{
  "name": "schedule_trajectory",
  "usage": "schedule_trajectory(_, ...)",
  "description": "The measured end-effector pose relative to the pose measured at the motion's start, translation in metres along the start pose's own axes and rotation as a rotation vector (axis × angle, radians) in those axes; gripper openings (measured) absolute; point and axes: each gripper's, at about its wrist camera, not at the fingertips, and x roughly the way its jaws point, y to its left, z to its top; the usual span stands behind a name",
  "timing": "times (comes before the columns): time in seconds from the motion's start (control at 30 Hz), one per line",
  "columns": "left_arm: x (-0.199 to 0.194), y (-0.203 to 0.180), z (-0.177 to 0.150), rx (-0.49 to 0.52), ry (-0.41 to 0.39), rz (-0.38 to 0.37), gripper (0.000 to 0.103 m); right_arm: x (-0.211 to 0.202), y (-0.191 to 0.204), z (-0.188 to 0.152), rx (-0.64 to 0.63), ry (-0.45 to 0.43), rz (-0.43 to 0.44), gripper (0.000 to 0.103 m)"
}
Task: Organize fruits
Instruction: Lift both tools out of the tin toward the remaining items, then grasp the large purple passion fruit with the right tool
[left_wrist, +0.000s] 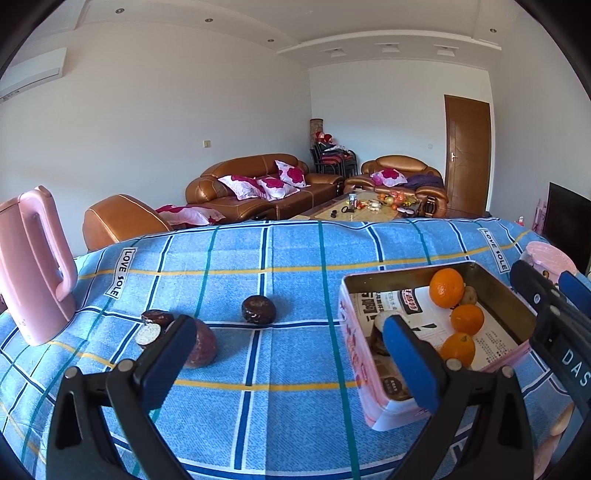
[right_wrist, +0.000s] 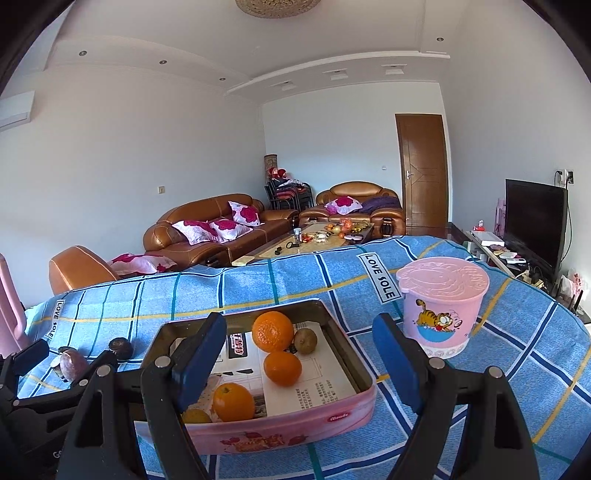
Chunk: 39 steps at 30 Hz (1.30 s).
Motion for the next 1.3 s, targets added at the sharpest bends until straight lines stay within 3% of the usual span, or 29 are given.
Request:
schedule_trajectory(0.87,0.027,0.102,0.0,-0.067,0.076,0.116,0.103,0.01,0.105,-0.012,-0.032,0.071,0.159,0.083)
schedule_trajectory(1.0,0.033,0.125,0.0,-0.066,0.086,0.174,0.103,0.012,0.121,-0.013,-0.044,0.082,0.176,0.083)
schedule_trajectory(1.3,0.05,0.195,-0.002,-0.187,0.143,0.308,0.103,0.023,0.155,-0.018,-0.119,0.153,0.2,0.083)
